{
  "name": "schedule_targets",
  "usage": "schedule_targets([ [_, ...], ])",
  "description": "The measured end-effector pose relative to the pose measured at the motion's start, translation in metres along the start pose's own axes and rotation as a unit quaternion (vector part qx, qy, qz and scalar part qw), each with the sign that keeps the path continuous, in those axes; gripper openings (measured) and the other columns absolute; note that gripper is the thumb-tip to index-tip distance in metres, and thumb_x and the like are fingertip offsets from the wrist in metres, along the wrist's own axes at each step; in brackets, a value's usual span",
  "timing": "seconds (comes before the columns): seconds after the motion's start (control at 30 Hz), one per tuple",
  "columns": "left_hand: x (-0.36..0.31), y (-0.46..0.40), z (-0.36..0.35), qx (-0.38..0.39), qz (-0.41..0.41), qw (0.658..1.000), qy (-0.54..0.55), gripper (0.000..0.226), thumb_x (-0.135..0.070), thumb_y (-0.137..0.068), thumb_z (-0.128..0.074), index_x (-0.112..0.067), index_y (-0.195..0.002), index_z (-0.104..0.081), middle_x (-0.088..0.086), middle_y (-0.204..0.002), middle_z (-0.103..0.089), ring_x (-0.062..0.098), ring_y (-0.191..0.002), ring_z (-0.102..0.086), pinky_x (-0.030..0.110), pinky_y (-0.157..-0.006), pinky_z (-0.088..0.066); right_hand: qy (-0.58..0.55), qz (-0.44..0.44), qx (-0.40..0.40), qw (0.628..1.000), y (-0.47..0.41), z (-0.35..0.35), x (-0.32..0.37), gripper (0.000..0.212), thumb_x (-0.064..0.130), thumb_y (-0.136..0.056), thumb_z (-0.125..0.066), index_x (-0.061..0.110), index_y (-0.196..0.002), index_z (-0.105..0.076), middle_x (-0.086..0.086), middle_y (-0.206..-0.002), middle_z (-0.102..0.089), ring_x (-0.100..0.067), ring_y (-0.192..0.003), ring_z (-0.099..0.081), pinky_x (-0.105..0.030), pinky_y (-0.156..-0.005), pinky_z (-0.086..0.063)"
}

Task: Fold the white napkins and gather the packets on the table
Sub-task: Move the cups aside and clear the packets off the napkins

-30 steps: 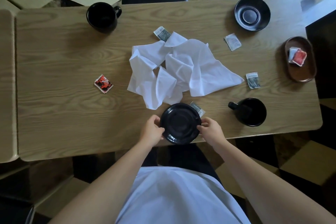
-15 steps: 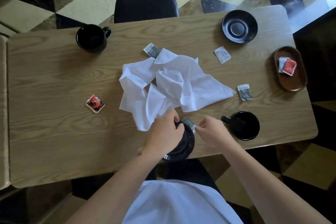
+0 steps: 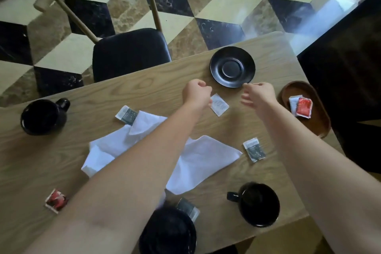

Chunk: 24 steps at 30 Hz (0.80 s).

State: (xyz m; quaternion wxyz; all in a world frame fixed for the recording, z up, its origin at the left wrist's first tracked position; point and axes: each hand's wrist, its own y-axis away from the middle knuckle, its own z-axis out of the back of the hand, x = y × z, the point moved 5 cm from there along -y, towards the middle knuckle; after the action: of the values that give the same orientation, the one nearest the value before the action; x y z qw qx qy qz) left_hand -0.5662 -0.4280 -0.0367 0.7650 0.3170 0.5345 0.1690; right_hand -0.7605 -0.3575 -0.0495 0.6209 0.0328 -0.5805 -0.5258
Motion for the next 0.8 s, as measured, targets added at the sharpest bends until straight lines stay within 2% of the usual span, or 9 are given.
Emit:
schedule_targets([
  [0.1, -0.008, -0.038, -0.018, -0.022, 0.038, 0.998, 0.038, 0.045, -0.012, -0.089, -0.065, -0.009, -0.133, -0.052, 0.015, -0.105, -0.066, 0.026, -0.068, -0.069, 0.039, -0.067, -0.063, -0.018, -0.014, -0.035, 0.999, -0.04, 0.007, 0.0, 0.013, 0.017, -0.09, -0.067, 0.011, -0.083, -0.059, -0.007, -0.078, -0.058, -0.017, -0.062, -0.06, -0.027, -0.047, -0.051],
  [0.17, -0.01, -0.055, -0.03, -0.032, 0.046, 0.998, 0.042, 0.048, -0.015, -0.089, -0.069, -0.009, -0.134, -0.052, 0.016, -0.114, -0.065, 0.025, -0.073, -0.072, 0.04, -0.07, -0.064, -0.014, -0.009, -0.047, 0.999, -0.06, 0.01, 0.0, 0.011, 0.02, -0.091, -0.069, 0.01, -0.09, -0.065, -0.005, -0.074, -0.062, -0.016, -0.062, -0.065, -0.026, -0.049, -0.052],
  [0.2, -0.011, -0.062, -0.034, -0.038, 0.043, 0.998, 0.039, 0.041, -0.016, -0.088, -0.07, -0.01, -0.126, -0.057, 0.017, -0.114, -0.066, 0.025, -0.074, -0.073, 0.039, -0.069, -0.064, -0.011, -0.006, -0.049, 0.999, -0.067, 0.011, 0.001, 0.012, 0.021, -0.091, -0.069, 0.01, -0.095, -0.067, -0.005, -0.077, -0.067, -0.015, -0.064, -0.068, -0.025, -0.049, -0.052],
  [0.27, -0.014, -0.068, -0.038, -0.047, 0.033, 0.998, 0.04, 0.012, -0.01, -0.087, -0.071, -0.012, -0.094, -0.062, 0.019, -0.108, -0.069, 0.026, -0.073, -0.074, 0.036, -0.063, -0.063, -0.01, -0.003, -0.045, 0.999, -0.077, 0.011, 0.001, 0.014, 0.02, -0.09, -0.071, 0.01, -0.1, -0.069, -0.008, -0.085, -0.072, -0.016, -0.069, -0.073, -0.023, -0.047, -0.051],
  [0.3, -0.014, -0.071, -0.041, -0.048, 0.036, 0.997, 0.045, 0.014, -0.005, -0.085, -0.071, -0.013, -0.087, -0.06, 0.02, -0.107, -0.07, 0.026, -0.07, -0.074, 0.034, -0.06, -0.062, -0.01, -0.003, -0.041, 0.999, -0.08, 0.01, 0.002, 0.014, 0.017, -0.089, -0.071, 0.009, -0.1, -0.07, -0.011, -0.088, -0.074, -0.018, -0.071, -0.074, -0.022, -0.047, -0.051],
  [0.47, -0.013, -0.073, -0.032, -0.048, 0.058, 0.993, 0.089, 0.022, 0.007, -0.082, -0.071, -0.01, -0.091, -0.06, 0.018, -0.104, -0.067, 0.023, -0.064, -0.07, 0.029, -0.053, -0.061, 0.006, 0.017, -0.04, 0.999, -0.078, 0.007, 0.01, 0.014, 0.01, -0.086, -0.072, 0.004, -0.098, -0.072, -0.016, -0.085, -0.073, -0.022, -0.07, -0.074, -0.03, -0.059, -0.058],
  [0.6, -0.01, -0.064, 0.002, -0.045, 0.071, 0.99, 0.11, 0.033, 0.008, -0.084, -0.069, -0.01, -0.109, -0.056, 0.018, -0.102, -0.068, 0.024, -0.066, -0.072, 0.033, -0.056, -0.062, 0.038, 0.062, -0.01, 0.997, -0.061, -0.019, 0.024, 0.012, 0.012, -0.085, -0.071, 0.007, -0.097, -0.072, -0.01, -0.078, -0.073, -0.012, -0.06, -0.073, -0.02, -0.046, -0.051],
  [0.7, -0.006, -0.058, 0.046, -0.061, 0.071, 0.989, 0.112, 0.023, 0.009, -0.086, -0.066, -0.008, -0.095, -0.054, 0.017, -0.09, -0.067, 0.022, -0.059, -0.07, 0.03, -0.051, -0.061, 0.066, 0.085, 0.03, 0.994, -0.043, -0.059, 0.033, 0.013, 0.014, -0.083, -0.069, 0.004, -0.089, -0.075, -0.009, -0.071, -0.073, -0.018, -0.063, -0.075, -0.03, -0.055, -0.057],
  [0.8, 0.006, -0.056, 0.096, -0.106, 0.067, 0.988, 0.089, 0.026, 0.011, -0.083, -0.068, -0.011, -0.078, -0.054, 0.012, -0.078, -0.066, 0.021, -0.056, -0.068, 0.029, -0.05, -0.06, 0.093, 0.11, 0.078, 0.987, -0.021, -0.105, 0.038, 0.01, 0.016, -0.078, -0.066, 0.011, -0.07, -0.069, -0.01, -0.07, -0.074, -0.031, -0.073, -0.076, -0.047, -0.071, -0.063],
])
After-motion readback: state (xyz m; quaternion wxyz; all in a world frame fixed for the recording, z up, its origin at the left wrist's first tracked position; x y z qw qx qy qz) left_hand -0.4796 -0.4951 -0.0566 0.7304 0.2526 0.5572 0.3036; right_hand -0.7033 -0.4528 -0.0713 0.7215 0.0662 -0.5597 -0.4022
